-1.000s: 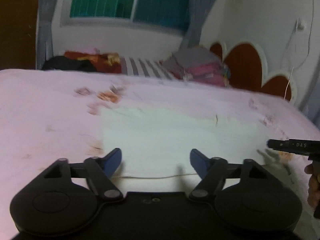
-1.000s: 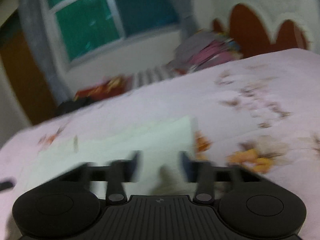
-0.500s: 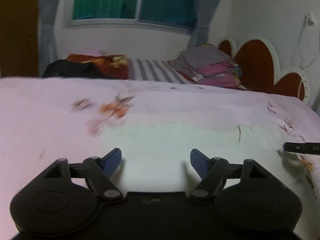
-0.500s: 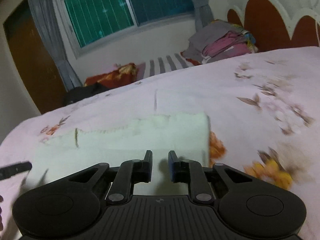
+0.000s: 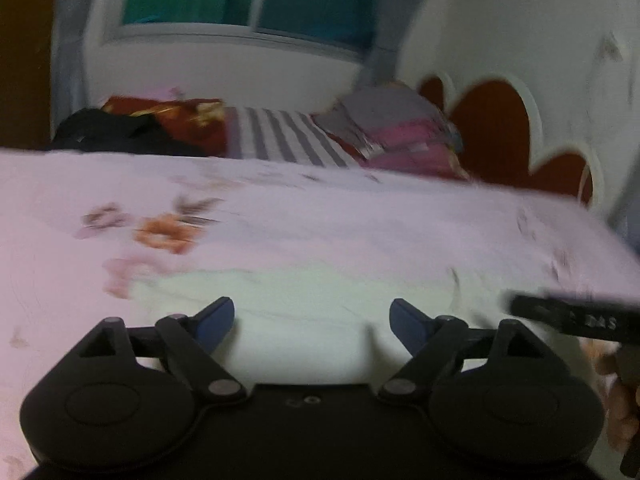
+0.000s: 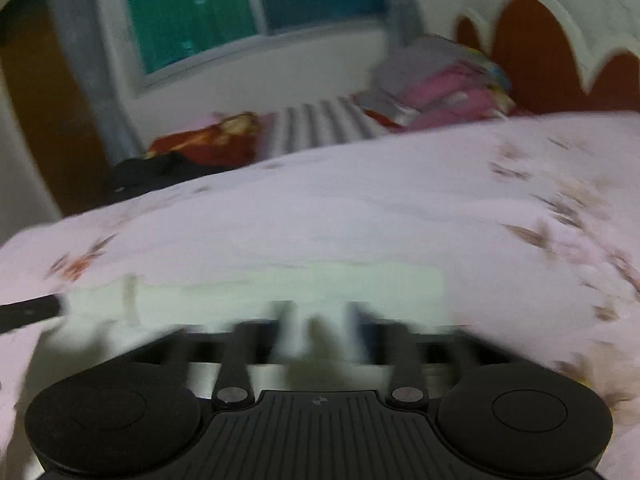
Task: Fold small clothes
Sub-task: 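Lift and fold the hem toward the collar with the right tool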
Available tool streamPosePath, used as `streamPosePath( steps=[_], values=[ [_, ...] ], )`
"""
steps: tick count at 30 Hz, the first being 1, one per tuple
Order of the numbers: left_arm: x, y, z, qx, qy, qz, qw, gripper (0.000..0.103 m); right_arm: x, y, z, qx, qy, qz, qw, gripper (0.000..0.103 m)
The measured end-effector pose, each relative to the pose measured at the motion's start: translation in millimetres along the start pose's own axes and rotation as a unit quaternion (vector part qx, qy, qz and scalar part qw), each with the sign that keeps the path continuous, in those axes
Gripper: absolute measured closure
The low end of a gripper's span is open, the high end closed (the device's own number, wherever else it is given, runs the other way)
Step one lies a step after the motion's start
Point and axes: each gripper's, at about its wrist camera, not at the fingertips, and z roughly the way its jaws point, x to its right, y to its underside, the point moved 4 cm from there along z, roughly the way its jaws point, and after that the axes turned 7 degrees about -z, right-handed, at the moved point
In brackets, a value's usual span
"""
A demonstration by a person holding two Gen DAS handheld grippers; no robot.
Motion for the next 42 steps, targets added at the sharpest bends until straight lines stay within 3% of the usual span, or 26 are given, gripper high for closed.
streamPosePath(
  steps=[2,3,4,7,10,12,14,16,18,22,24,26,28,30,31,34,38,39,40,42],
  values=[
    [15,9,5,-0.006,-0.011,0.014,0.9998,0.024,-30,0,4,0.008,-0.042,-0.023,0.999,0.036],
    [19,13,9,-0.013,-0.015,0.012,0.9997,0.024,-40,2,9,-0.004,-0.057,-0.027,0.998,0.064],
    [18,16,12,-0.019,-0.016,0.005,0.9997,0.024,-46,5,16,-0.021,-0.064,-0.031,0.997,0.084],
    [17,28,22,-0.033,-0.035,0.023,0.9986,0.022,-54,19,29,-0.052,-0.086,-0.045,0.994,0.085],
    [-3,29,12,-0.018,-0.062,0.048,0.9967,0.017,-51,22,27,-0.046,-0.085,-0.081,0.992,0.085],
    [-29,29,1,-0.012,-0.072,0.03,0.9968,0.017,-12,18,19,-0.036,-0.007,-0.061,0.997,0.085],
    [-33,28,-4,-0.02,-0.08,0.05,0.9953,0.016,30,23,14,-0.039,0.064,-0.017,0.997,0.085],
    [-21,23,-13,-0.014,-0.102,0.074,0.9919,0.017,57,24,7,-0.035,0.063,0.013,0.997,0.085],
    [-6,23,-26,0.001,-0.078,0.064,0.9949,0.016,58,18,-10,-0.007,0.079,0.017,0.997,0.085],
    [18,37,-37,0.0,-0.054,0.05,0.9973,0.017,17,19,-28,0.004,0.019,-0.015,1.0,0.085],
    [18,47,-41,-0.007,-0.059,0.046,0.9971,0.018,-8,30,-29,-0.008,-0.026,-0.04,0.999,0.085],
    [5,56,-42,-0.018,-0.07,0.04,0.9966,0.018,-17,43,-29,-0.022,-0.041,-0.055,0.997,0.085],
    [-10,60,-45,-0.018,-0.068,0.032,0.997,0.016,-6,52,-28,-0.032,-0.032,-0.058,0.997,0.085],
    [-17,58,-51,-0.019,-0.073,0.03,0.9967,0.017,26,58,-28,-0.033,0.03,-0.031,0.999,0.088],
    [-18,56,-54,-0.016,-0.077,0.028,0.9965,0.018,39,58,-29,-0.031,0.036,-0.003,0.999,0.095],
    [-22,54,-66,0.002,-0.068,0.006,0.9977,0.019,43,49,-42,-0.025,0.058,0.005,0.998,0.096],
    [-29,63,-54,-0.028,-0.074,0.011,0.9968,0.016,20,56,-53,-0.018,0.022,-0.034,0.999,0.096],
    [-30,61,-55,-0.028,-0.073,0.009,0.9969,0.017,18,61,-45,-0.039,0.041,-0.055,0.997,0.096],
    [-31,57,-58,-0.028,-0.075,0.006,0.9968,0.019,24,63,-35,-0.047,0.054,-0.042,0.997,0.096],
    [-33,55,-65,-0.015,-0.073,0.005,0.9972,0.021,39,59,-34,-0.044,0.039,0.016,0.998,0.096]
  ],
)
